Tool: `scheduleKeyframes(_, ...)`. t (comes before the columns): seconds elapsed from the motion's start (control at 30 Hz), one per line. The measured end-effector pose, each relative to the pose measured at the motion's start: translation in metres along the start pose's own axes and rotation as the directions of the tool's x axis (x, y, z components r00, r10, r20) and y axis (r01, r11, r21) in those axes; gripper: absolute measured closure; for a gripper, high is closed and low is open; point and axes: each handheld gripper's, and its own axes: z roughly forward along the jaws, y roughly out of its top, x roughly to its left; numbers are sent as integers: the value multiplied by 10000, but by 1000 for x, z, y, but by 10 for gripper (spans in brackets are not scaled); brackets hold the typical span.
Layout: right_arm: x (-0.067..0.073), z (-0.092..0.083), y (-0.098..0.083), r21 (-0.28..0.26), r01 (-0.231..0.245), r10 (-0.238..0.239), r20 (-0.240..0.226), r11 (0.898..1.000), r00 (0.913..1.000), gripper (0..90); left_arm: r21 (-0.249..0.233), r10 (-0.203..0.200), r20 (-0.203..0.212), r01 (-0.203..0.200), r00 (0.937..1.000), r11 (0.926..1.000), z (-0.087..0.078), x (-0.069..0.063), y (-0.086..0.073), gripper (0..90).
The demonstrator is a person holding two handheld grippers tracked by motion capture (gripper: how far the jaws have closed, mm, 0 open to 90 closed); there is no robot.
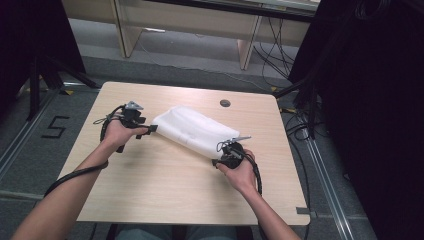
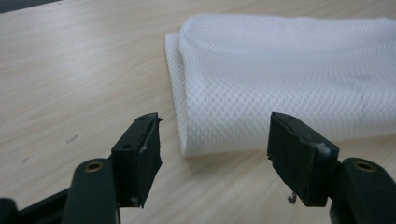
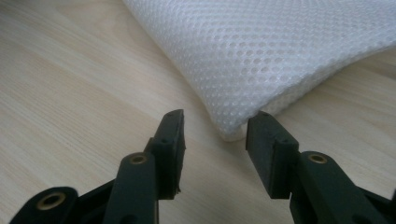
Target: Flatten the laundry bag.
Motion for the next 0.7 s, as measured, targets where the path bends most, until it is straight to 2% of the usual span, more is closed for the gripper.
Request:
scheduleKeyframes(0.03,0,0,0,143,9,-9,-15,9999,10000,587,-37,-112,49,113,9999,9999,3,1,0,342)
scheduleKeyframes(0.07,-1,1,0,195,217,-217,-41,9996,9998,601,-9,-154,148,155,9998,9999,5,1,0,340)
scheduleKeyframes(0.13,0,3,0,165,232,-232,-18,9996,9997,624,41,-234,224,233,9995,9997,12,1,-2,339)
scheduleKeyframes(0.17,1,3,0,126,248,-247,-38,9996,9997,646,18,-317,417,317,9986,9995,15,1,-3,338)
scheduleKeyframes(0.23,2,6,-1,26,393,-392,-121,9992,9992,715,-391,-508,825,542,9953,9978,22,-1,-6,349)
scheduleKeyframes(0.27,2,4,0,201,543,-541,-127,9983,9985,753,-275,-308,830,331,9961,9991,23,-1,-7,354)
scheduleKeyframes(0.3,2,4,0,170,600,-599,-72,9981,9982,785,-298,-234,881,261,9958,9992,24,-3,-8,368)
scheduleKeyframes(0.33,2,3,0,183,653,-652,-77,9977,9978,798,-143,73,913,-60,9958,9999,24,-4,-10,381)
scheduleKeyframes(0.37,1,4,-1,45,632,-632,-58,9980,9980,818,-9,155,1021,-155,9946,9999,24,-5,-11,398)
scheduleKeyframes(0.4,0,1,0,424,583,-584,18,9974,9983,831,70,198,977,-206,9950,9998,23,-6,-12,413)
scheduleKeyframes(0.43,-3,-1,-2,453,617,-621,61,9971,9981,843,231,382,1163,-411,9925,9989,19,-7,-14,470)
scheduleKeyframes(0.5,-4,-1,-2,471,504,-509,98,9976,9987,844,254,257,1292,-292,9913,9993,17,-8,-16,495)
scheduleKeyframes(0.53,-6,-2,-3,553,360,-369,147,9978,9992,844,444,391,1405,-457,9893,9980,13,-8,-18,538)
scheduleKeyframes(0.57,-9,-3,-4,520,476,-488,218,9975,9986,843,566,428,1554,-521,9869,9970,11,-10,-21,571)
scheduleKeyframes(0.6,-12,-3,-4,461,387,-398,247,9982,9989,842,681,409,1828,-541,9823,9962,8,-13,-25,585)
scheduleKeyframes(0.63,-14,-5,-6,580,253,-271,295,9980,9992,840,943,536,2041,-741,9775,9928,4,-16,-30,613)
scheduleKeyframes(0.67,-16,-5,-6,504,105,-126,418,9987,9990,836,1034,597,2125,-832,9753,9912,1,-18,-32,635)
scheduleKeyframes(0.7,-18,-5,-7,485,166,-188,453,9987,9988,834,1101,718,2184,-977,9732,9891,-2,-20,-35,653)
